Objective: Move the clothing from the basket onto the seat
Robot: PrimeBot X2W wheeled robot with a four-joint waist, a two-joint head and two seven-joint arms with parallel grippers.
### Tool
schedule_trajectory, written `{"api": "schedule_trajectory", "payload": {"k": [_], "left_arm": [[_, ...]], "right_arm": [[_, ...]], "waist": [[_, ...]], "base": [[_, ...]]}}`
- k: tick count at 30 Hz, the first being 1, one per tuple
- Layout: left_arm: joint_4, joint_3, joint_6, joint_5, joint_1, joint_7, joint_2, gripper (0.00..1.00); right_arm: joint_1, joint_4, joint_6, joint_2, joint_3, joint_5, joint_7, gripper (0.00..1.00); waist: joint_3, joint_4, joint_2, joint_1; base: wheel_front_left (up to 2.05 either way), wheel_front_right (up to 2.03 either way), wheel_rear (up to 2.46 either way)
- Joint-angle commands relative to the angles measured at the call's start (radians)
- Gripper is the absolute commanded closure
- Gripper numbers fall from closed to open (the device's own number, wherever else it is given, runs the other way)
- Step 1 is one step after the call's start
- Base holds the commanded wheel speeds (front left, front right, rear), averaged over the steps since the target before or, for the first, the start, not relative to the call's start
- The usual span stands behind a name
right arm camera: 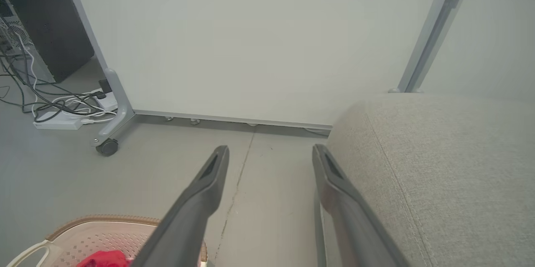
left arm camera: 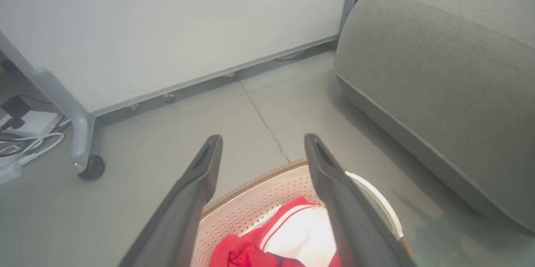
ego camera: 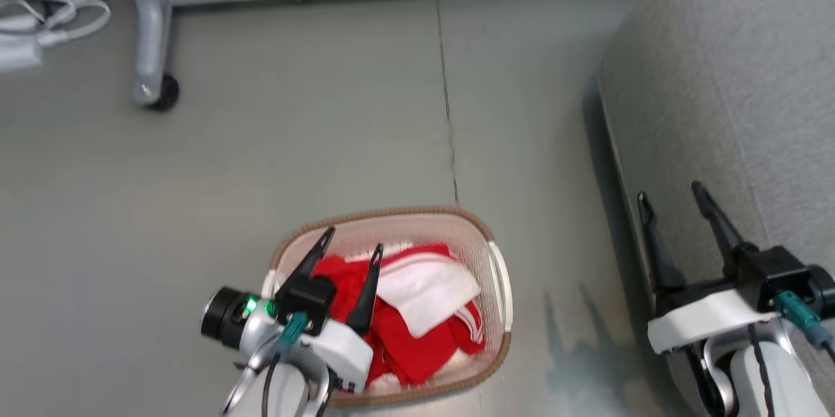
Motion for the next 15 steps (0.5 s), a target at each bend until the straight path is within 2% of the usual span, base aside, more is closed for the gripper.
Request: {"api": "schedule_trajectory", "payload": {"k": [1,7,8,15], "left_arm": [[0.015,-0.002,0.003,0.012,-0.04,-0.004,0.005,0.0],[0.277,-0.068,-0.013,0.102,-0.244,-0.004,0.009,0.0],[0.384,-0.098,-0.023,0.138,-0.311,-0.004,0.019,0.0],[0.672,-0.189,-0.056,0.238,-0.528,0.005,0.046,0.0]], "right_arm": [[-0.023,-0.01,0.002,-0.006,-0.003,-0.002,-0.006,0.0],[-0.074,-0.039,0.002,-0.002,0.007,-0.008,-0.006,0.0],[-0.089,-0.045,0.002,0.003,0.013,-0.002,-0.006,0.0],[-0.126,-0.049,0.002,0.012,0.037,-0.001,-0.006,0.0]], "waist": [[0.142,-0.018,0.0,0.0],[0.337,-0.044,0.0,0.0],[0.389,-0.057,0.0,0.0],[0.524,-0.092,0.0,0.0]], "base": [[0.0,0.0,0.0],[0.0,0.0,0.0],[0.0,0.0,0.0],[0.0,0.0,0.0]]}}
